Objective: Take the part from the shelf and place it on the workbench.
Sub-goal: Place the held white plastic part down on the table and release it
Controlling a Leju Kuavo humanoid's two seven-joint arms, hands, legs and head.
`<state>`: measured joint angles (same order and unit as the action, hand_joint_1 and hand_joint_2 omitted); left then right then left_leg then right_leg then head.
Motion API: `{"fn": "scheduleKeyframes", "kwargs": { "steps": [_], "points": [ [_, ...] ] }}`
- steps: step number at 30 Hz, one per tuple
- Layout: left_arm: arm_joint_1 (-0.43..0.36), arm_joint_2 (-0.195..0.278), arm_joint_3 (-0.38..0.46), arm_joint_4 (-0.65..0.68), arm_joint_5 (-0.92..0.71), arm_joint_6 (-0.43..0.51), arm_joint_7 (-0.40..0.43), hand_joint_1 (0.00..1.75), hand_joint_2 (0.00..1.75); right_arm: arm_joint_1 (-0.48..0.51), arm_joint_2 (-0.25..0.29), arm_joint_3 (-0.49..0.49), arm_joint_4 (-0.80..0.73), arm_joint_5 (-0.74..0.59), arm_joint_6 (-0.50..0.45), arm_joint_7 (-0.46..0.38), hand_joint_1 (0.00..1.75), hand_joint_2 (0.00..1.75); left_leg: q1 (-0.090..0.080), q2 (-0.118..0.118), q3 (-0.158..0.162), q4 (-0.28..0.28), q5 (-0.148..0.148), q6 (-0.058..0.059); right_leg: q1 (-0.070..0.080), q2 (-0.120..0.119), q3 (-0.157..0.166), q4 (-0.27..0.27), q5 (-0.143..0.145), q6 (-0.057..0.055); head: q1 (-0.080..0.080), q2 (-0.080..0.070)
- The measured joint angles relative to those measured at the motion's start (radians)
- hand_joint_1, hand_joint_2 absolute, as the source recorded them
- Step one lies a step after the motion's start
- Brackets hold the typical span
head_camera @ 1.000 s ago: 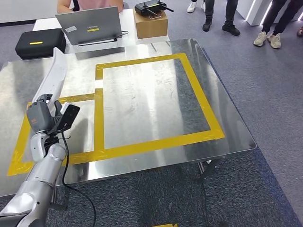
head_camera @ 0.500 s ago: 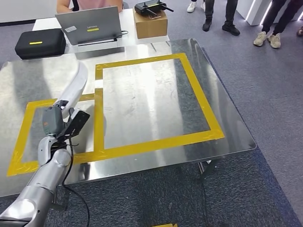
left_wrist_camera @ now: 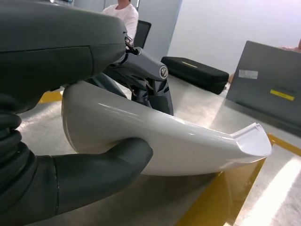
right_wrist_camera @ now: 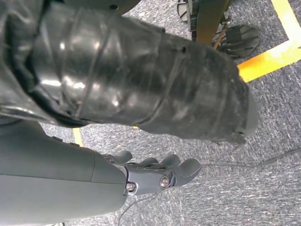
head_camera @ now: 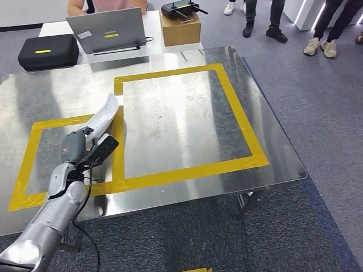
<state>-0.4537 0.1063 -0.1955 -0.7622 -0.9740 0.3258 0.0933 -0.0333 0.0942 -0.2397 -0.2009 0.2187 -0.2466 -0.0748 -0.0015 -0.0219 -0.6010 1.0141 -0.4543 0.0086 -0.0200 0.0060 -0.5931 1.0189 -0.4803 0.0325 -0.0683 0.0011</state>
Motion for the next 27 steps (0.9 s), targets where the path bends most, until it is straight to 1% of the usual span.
{"fn": "scheduleKeyframes", "kwargs": {
  "steps": [6, 10, 17, 21, 25, 27],
  "points": [
    [-0.002, 0.009, -0.017, 0.0, -0.001, -0.011, 0.008, 1.75, 1.75, 0.0, 0.0, -0.007, 0.0, 0.001, 0.002, 0.0, 0.0, 0.0, 0.0, 0.0, 0.0, 0.0, 0.0, 0.0, 0.0, 0.0, 0.0, 0.0, 0.0, 0.0, 0.0, 0.0],
    [-0.004, 0.014, -0.027, 0.0, -0.008, -0.014, 0.035, 0.0, 1.75, 0.0, 0.0, -0.011, 0.0, 0.003, 0.002, 0.0, 0.0, 0.0, 0.0, 0.0, 0.0, 0.0, 0.0, 0.0, 0.0, 0.0, 0.0, 0.0, 0.0, 0.0, 0.0, 0.0],
    [-0.011, 0.019, -0.03, 0.0, -0.07, 0.038, 0.154, 0.0, 1.75, 0.0, 0.0, -0.03, 0.0, 0.017, 0.002, 0.0, 0.0, 0.0, 0.0, 0.0, 0.0, 0.0, 0.0, 0.0, 0.0, 0.0, 0.0, 0.0, 0.0, 0.0, 0.0, 0.0],
    [-0.021, 0.022, -0.022, 0.0, -0.057, 0.039, 0.177, 0.0, 1.75, 0.0, 0.0, -0.039, 0.0, 0.025, -0.001, 0.0, 0.0, 0.0, 0.0, 0.0, 0.0, 0.0, 0.0, 0.0, 0.0, 0.0, 0.0, 0.0, 0.0, 0.0, 0.0, 0.0],
    [-0.029, 0.024, -0.01, -0.001, -0.04, 0.03, 0.174, 0.0, 0.0, 0.0, 0.0, -0.049, 0.0, 0.026, -0.002, 0.0, 0.0, 0.0, 0.0, 0.0, 0.0, 0.0, 0.0, 0.0, 0.0, 0.0, 0.0, 0.0, 0.0, 0.0, 0.0, 0.0],
    [-0.03, 0.026, -0.007, -0.005, -0.035, 0.02, 0.172, 0.0, 0.0, 0.001, 0.0, -0.053, 0.0, 0.026, -0.002, 0.0, 0.0, 0.0, 0.0, 0.0, 0.0, 0.0, 0.0, 0.0, 0.0, 0.0, 0.0, 0.0, 0.0, 0.0, 0.0, 0.0]
  ]
}}
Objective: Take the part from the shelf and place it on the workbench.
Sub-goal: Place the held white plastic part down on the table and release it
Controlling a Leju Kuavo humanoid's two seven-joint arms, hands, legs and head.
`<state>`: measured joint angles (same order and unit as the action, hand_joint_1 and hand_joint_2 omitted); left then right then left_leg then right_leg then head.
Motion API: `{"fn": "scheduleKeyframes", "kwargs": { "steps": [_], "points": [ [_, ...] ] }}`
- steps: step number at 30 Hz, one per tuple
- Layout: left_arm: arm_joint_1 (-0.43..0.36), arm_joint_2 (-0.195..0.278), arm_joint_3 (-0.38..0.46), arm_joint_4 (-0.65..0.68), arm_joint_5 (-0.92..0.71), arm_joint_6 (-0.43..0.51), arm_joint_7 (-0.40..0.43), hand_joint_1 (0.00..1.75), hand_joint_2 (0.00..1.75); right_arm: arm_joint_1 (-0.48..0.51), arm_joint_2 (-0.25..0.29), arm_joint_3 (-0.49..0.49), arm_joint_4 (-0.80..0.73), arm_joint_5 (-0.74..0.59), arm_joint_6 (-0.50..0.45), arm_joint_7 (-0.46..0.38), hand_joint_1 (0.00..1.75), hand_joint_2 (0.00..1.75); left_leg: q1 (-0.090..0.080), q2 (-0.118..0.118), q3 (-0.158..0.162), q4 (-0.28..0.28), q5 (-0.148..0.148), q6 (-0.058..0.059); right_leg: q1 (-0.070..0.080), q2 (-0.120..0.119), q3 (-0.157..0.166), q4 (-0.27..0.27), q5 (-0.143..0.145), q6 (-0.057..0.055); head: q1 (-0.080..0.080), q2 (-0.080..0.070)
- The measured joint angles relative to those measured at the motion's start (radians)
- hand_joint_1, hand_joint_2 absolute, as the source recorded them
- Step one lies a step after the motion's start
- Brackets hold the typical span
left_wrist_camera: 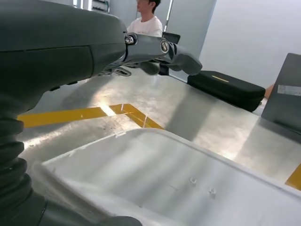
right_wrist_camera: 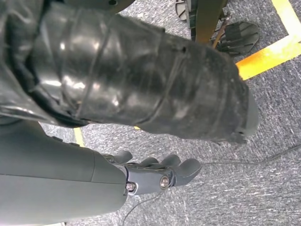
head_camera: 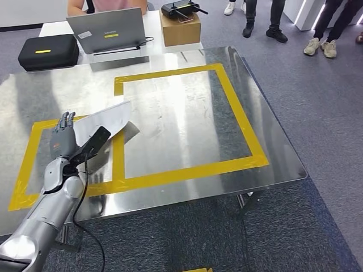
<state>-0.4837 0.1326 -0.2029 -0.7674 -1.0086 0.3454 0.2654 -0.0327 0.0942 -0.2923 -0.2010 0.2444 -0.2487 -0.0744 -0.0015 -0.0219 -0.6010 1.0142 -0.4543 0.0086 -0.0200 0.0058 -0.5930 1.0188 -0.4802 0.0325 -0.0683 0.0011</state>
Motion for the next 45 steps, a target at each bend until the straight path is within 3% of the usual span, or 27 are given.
{"fn": "scheduleKeyframes", "kwargs": {
  "steps": [45],
  "points": [
    [0.0, 0.008, 0.0, -0.023, 0.003, -0.01, -0.006, 0.0, 0.0, 0.0, 0.0, -0.007, 0.0, 0.0, 0.0, 0.0, 0.0, 0.0, 0.0, 0.0, 0.0, 0.0, 0.0, 0.0, 0.0, 0.0, 0.0, 0.0, 0.0, 0.0, 0.0, 0.0]
  ]
}}
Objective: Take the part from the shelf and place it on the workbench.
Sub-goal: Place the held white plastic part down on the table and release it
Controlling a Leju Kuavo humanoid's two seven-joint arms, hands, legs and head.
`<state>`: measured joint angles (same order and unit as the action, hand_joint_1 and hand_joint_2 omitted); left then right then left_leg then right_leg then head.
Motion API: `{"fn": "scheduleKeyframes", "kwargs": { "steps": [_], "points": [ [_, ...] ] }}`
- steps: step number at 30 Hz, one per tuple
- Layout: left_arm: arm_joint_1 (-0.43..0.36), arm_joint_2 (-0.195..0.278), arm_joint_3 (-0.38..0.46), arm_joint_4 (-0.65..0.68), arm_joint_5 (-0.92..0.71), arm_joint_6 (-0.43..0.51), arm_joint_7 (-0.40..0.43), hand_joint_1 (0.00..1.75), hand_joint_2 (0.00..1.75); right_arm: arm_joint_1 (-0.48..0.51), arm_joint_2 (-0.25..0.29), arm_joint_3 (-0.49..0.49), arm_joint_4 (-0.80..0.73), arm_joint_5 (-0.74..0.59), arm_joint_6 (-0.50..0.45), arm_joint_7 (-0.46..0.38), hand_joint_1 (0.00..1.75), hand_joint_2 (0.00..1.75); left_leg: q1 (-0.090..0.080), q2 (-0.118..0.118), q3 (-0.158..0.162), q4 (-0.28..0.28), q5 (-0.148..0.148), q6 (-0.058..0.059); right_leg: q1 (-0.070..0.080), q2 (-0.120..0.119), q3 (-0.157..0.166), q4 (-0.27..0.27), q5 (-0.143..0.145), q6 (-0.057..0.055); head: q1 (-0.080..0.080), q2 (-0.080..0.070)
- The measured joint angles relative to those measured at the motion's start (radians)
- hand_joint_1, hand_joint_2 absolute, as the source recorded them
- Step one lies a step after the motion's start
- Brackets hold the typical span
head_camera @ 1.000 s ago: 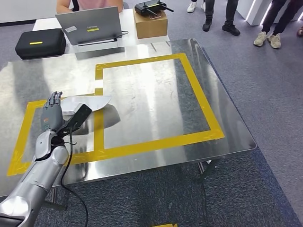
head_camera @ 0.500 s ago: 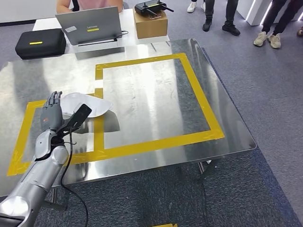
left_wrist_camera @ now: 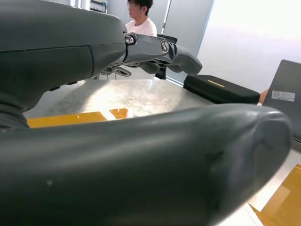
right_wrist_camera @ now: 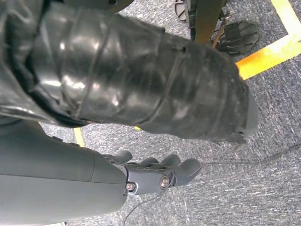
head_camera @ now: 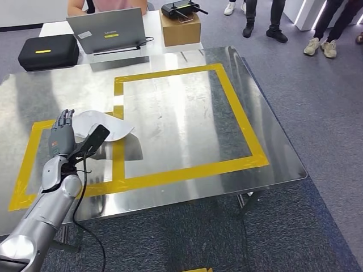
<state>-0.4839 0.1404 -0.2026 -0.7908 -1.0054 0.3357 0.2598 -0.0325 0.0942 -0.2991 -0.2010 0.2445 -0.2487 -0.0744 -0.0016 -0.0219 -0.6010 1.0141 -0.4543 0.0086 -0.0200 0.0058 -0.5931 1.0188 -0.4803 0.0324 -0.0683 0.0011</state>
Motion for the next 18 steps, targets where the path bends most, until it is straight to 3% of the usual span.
{"fn": "scheduleKeyframes", "kwargs": {
  "steps": [9, 11, 14, 15, 18],
  "points": [
    [0.0, 0.0, 0.0, 0.0, 0.014, 0.009, -0.013, 0.0, 0.0, 0.0, 0.0, 0.0, 0.0, 0.008, -0.004, -0.004, 0.0, 0.0, 0.0, 0.0, 0.0, 0.0, 0.0, 0.0, 0.0, 0.0, 0.0, 0.0, 0.0, 0.0, 0.0, 0.0],
    [0.012, -0.005, 0.005, -0.021, 0.109, 0.067, -0.104, 0.0, 0.0, -0.001, 0.001, 0.003, 0.0, 0.037, -0.022, -0.02, 0.0, 0.0, 0.0, 0.0, 0.0, 0.001, -0.001, 0.0, -0.001, 0.001, 0.0, 0.0, 0.0, 0.0, 0.0, 0.0],
    [0.05, -0.023, 0.02, -0.107, 0.304, 0.192, -0.406, 0.0, 0.0, -0.004, 0.005, 0.014, 0.0, 0.078, -0.05, -0.035, 0.0, 0.0, -0.001, 0.0, -0.001, 0.003, -0.003, 0.001, -0.002, 0.0, 0.001, -0.001, 0.0, 0.001, 0.0, 0.0],
    [0.061, -0.027, 0.021, -0.134, 0.328, 0.207, -0.471, 0.0, 0.0, -0.007, 0.006, 0.016, 0.0, 0.082, -0.054, -0.035, 0.0, 0.0, -0.002, 0.0, -0.001, 0.004, -0.004, 0.002, -0.002, -0.001, 0.001, -0.001, -0.001, 0.002, 0.0, 0.0],
    [0.085, -0.034, 0.022, -0.19, 0.34, 0.21, -0.497, 0.0, 0.0, -0.015, 0.012, 0.02, 0.0, 0.088, -0.058, -0.036, 0.0, 0.0, -0.004, 0.0, -0.001, 0.007, -0.006, 0.006, -0.004, 0.0, 0.002, -0.001, -0.002, 0.004, 0.0, 0.0]
  ]
}}
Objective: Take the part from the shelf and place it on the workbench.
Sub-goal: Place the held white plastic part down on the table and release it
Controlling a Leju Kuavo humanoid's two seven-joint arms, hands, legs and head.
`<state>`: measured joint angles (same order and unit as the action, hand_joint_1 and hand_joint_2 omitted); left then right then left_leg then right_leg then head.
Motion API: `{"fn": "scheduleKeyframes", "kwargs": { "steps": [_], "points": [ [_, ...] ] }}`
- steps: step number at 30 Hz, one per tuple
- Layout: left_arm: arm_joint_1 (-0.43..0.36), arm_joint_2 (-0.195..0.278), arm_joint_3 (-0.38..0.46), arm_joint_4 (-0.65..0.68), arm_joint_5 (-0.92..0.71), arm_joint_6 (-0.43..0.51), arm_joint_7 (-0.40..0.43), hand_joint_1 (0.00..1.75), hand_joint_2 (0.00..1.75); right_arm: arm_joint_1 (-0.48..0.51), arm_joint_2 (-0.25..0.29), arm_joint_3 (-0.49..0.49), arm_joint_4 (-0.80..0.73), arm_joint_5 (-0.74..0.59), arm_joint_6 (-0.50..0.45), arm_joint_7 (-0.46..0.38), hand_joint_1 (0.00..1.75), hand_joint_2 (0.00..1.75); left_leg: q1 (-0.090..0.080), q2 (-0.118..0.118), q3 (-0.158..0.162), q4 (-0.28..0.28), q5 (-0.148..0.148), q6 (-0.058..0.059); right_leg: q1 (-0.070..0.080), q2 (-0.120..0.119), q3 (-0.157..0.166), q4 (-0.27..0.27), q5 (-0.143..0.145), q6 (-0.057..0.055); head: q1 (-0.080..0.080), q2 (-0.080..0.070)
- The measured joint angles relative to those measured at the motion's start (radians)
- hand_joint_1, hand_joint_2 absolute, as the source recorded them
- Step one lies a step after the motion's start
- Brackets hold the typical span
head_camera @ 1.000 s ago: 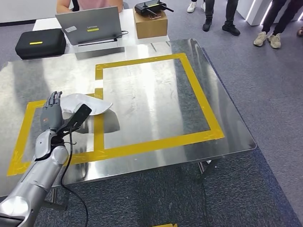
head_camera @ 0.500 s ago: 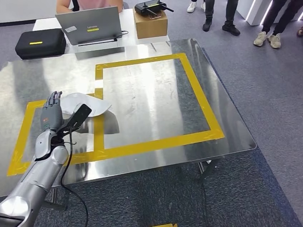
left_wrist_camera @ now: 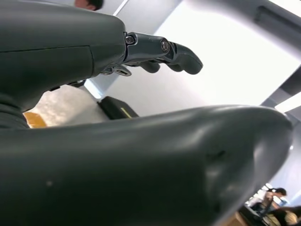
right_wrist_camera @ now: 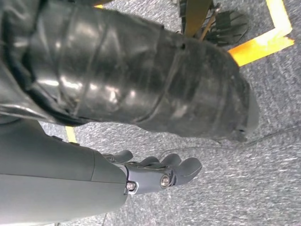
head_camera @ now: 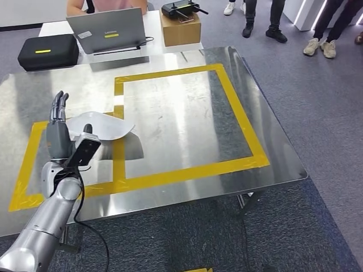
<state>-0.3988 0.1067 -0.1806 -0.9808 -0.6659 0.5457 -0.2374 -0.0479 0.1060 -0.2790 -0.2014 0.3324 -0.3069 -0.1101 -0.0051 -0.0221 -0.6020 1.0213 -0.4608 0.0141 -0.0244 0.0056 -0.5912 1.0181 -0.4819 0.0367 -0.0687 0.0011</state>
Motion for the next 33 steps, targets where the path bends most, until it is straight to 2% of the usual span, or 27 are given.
{"fn": "scheduleKeyframes", "kwargs": {
  "steps": [4, 7, 9, 11, 12, 13, 14, 16, 17, 18, 19, 21, 23, 24, 26, 27, 28, 29, 30, 32, 33],
  "points": [
    [0.014, -0.002, 0.003, -0.036, 0.006, -0.001, 0.012, 0.0, 0.0, -0.001, 0.003, 0.0, 0.0, 0.001, -0.001, -0.001, 0.0, 0.0, -0.003, 0.0, -0.002, 0.006, -0.004, 0.007, -0.003, -0.001, 0.002, -0.001, 0.0, 0.008, 0.0, 0.0],
    [0.017, -0.003, 0.003, -0.055, 0.006, -0.001, 0.012, 0.0, 0.0, -0.003, 0.004, 0.0, 0.0, 0.001, -0.002, -0.001, 0.0, 0.0, 0.003, 0.001, 0.006, -0.008, 0.003, 0.019, -0.002, -0.001, 0.0, 0.002, -0.008, 0.017, 0.001, 0.0],
    [0.018, -0.005, 0.003, -0.063, 0.006, -0.001, 0.012, 0.0, 0.0, -0.004, 0.005, 0.001, -0.001, 0.001, -0.002, -0.001, 0.0, 0.0, 0.009, 0.002, 0.014, -0.021, 0.009, 0.028, -0.001, -0.002, -0.032, 0.068, -0.048, 0.019, 0.004, 0.0],
    [0.021, -0.007, 0.003, -0.065, 0.006, -0.001, 0.012, 0.0, 0.0, -0.003, 0.005, 0.001, -0.001, 0.001, -0.002, -0.001, 0.0, 0.0, 0.009, 0.001, 0.015, -0.022, 0.009, 0.031, -0.001, -0.002, -0.093, 0.196, -0.107, 0.021, 0.006, 0.0],
    [0.025, -0.008, 0.003, -0.065, 0.006, -0.001, 0.012, 0.0, 0.0, -0.002, 0.005, 0.001, -0.001, 0.001, -0.002, -0.001, 0.0, 0.0, 0.009, 0.0, 0.015, -0.021, 0.008, 0.031, -0.001, -0.002, -0.119, 0.246, -0.122, 0.022, 0.007, 0.0],
    [0.028, -0.008, 0.003, -0.066, 0.006, -0.001, 0.012, 0.0, 0.0, -0.001, 0.005, 0.001, -0.001, 0.001, -0.002, -0.001, 0.0, 0.0, 0.01, -0.003, 0.016, -0.021, 0.007, 0.03, -0.002, -0.003, -0.131, 0.266, -0.119, 0.024, 0.007, 0.0],
    [0.03, -0.009, 0.003, -0.066, 0.006, -0.001, 0.012, 0.0, 0.0, 0.0, 0.005, 0.002, -0.001, 0.001, -0.002, -0.001, 0.0, 0.0, 0.011, -0.007, 0.016, -0.019, 0.005, 0.027, -0.003, -0.002, -0.122, 0.243, -0.096, 0.024, 0.007, 0.0],
    [0.031, -0.01, 0.003, -0.067, 0.007, -0.001, 0.012, 0.0, 0.0, -0.001, 0.005, 0.003, -0.001, 0.001, -0.003, -0.001, 0.0, 0.0, 0.015, -0.016, 0.017, -0.013, -0.002, 0.017, -0.005, 0.005, -0.062, 0.119, -0.032, 0.025, 0.008, 0.0],
    [0.031, -0.01, 0.003, -0.068, 0.007, -0.001, 0.012, 0.0, 0.0, -0.002, 0.005, 0.003, -0.001, 0.001, -0.003, -0.001, 0.0, 0.0, 0.015, -0.02, 0.015, -0.006, -0.006, 0.01, -0.006, 0.012, -0.031, 0.06, -0.013, 0.022, 0.009, 0.0],
    [0.03, -0.01, 0.004, -0.068, 0.007, -0.002, 0.013, 0.0, 0.0, -0.002, 0.005, 0.004, -0.001, 0.001, -0.003, -0.001, 0.0, 0.0, 0.015, -0.023, 0.012, -0.001, -0.008, 0.003, -0.006, 0.017, -0.011, 0.025, -0.007, 0.018, 0.009, 0.0],
    [0.03, -0.01, 0.004, -0.069, 0.009, -0.002, 0.013, 0.0, 0.0, -0.002, 0.006, 0.004, -0.001, 0.001, -0.003, -0.001, 0.0, 0.0, 0.014, -0.026, 0.01, 0.002, -0.009, -0.004, -0.004, 0.021, -0.002, 0.013, -0.011, 0.013, 0.01, 0.0],
    [0.03, -0.009, 0.004, -0.07, 0.013, -0.004, 0.013, 0.0, 0.0, -0.001, 0.006, 0.005, -0.001, 0.001, -0.003, -0.002, 0.0, 0.0, 0.016, -0.03, 0.008, 0.001, -0.008, -0.014, -0.002, 0.015, 0.0, 0.013, -0.01, -0.002, 0.011, 0.0],
    [0.028, -0.008, 0.004, -0.07, 0.017, -0.004, 0.013, 0.0, 0.0, -0.001, 0.006, 0.005, -0.001, 0.001, -0.004, -0.003, 0.0, 0.0, 0.018, -0.017, -0.004, 0.027, -0.027, -0.023, -0.003, 0.007, 0.003, 0.01, -0.009, -0.016, 0.008, 0.0],
    [0.026, -0.008, 0.004, -0.07, 0.017, -0.004, 0.013, 0.0, 0.0, -0.001, 0.006, 0.005, -0.002, 0.001, -0.004, -0.004, 0.0, 0.0, 0.018, -0.007, -0.023, 0.068, -0.049, -0.027, -0.004, 0.003, 0.005, 0.009, -0.009, -0.022, 0.006, 0.0],
    [0.026, -0.008, 0.004, -0.07, 0.017, -0.004, 0.013, 0.0, 0.0, 0.0, 0.006, 0.005, -0.002, 0.001, -0.004, -0.006, 0.0, 0.0, 0.018, 0.008, -0.086, 0.2, -0.106, -0.032, -0.001, -0.006, 0.007, 0.009, -0.012, -0.029, 0.001, 0.0],
    [0.028, -0.008, 0.004, -0.07, 0.017, -0.004, 0.013, 0.0, 0.0, 0.0, 0.006, 0.005, -0.002, 0.001, -0.004, -0.006, 0.0, 0.0, 0.018, 0.01, -0.115, 0.258, -0.123, -0.033, 0.0, -0.012, 0.008, 0.009, -0.014, -0.031, 0.001, 0.0],
    [0.029, -0.008, 0.004, -0.07, 0.017, -0.004, 0.013, 0.0, 0.0, 0.001, 0.006, 0.005, -0.002, 0.001, -0.004, -0.006, 0.0, 0.0, 0.018, 0.01, -0.131, 0.287, -0.124, -0.032, 0.002, -0.016, 0.01, 0.009, -0.015, -0.033, 0.001, 0.0],
    [0.03, -0.008, 0.004, -0.07, 0.017, -0.004, 0.013, 0.0, 0.0, 0.001, 0.006, 0.005, -0.002, 0.001, -0.004, -0.006, 0.0, 0.0, 0.017, 0.01, -0.129, 0.277, -0.105, -0.029, 0.004, -0.021, 0.013, 0.009, -0.017, -0.034, 0.001, 0.0],
    [0.03, -0.008, 0.004, -0.07, 0.017, -0.004, 0.013, 0.0, 0.0, 0.0, 0.007, 0.005, -0.002, 0.001, -0.004, -0.006, 0.0, 0.0, 0.016, 0.012, -0.108, 0.229, -0.07, -0.024, 0.005, -0.025, 0.017, 0.009, -0.019, -0.034, 0.001, 0.0],
    [0.028, -0.008, 0.004, -0.07, 0.018, -0.004, 0.013, 0.0, 0.0, 0.0, 0.007, 0.005, -0.002, 0.001, -0.004, -0.007, 0.0, 0.0, 0.008, 0.029, -0.046, 0.096, -0.006, -0.009, 0.009, -0.032, 0.024, 0.008, -0.025, -0.031, 0.001, 0.0],
    [0.025, -0.008, 0.004, -0.07, 0.018, -0.004, 0.013, 0.0, 0.0, -0.001, 0.007, 0.005, -0.002, 0.002, -0.004, -0.007, 0.0, 0.0, 0.003, 0.038, -0.022, 0.045, 0.006, -0.003, 0.011, -0.035, 0.025, 0.008, -0.026, -0.027, 0.001, 0.0]
  ]
}}
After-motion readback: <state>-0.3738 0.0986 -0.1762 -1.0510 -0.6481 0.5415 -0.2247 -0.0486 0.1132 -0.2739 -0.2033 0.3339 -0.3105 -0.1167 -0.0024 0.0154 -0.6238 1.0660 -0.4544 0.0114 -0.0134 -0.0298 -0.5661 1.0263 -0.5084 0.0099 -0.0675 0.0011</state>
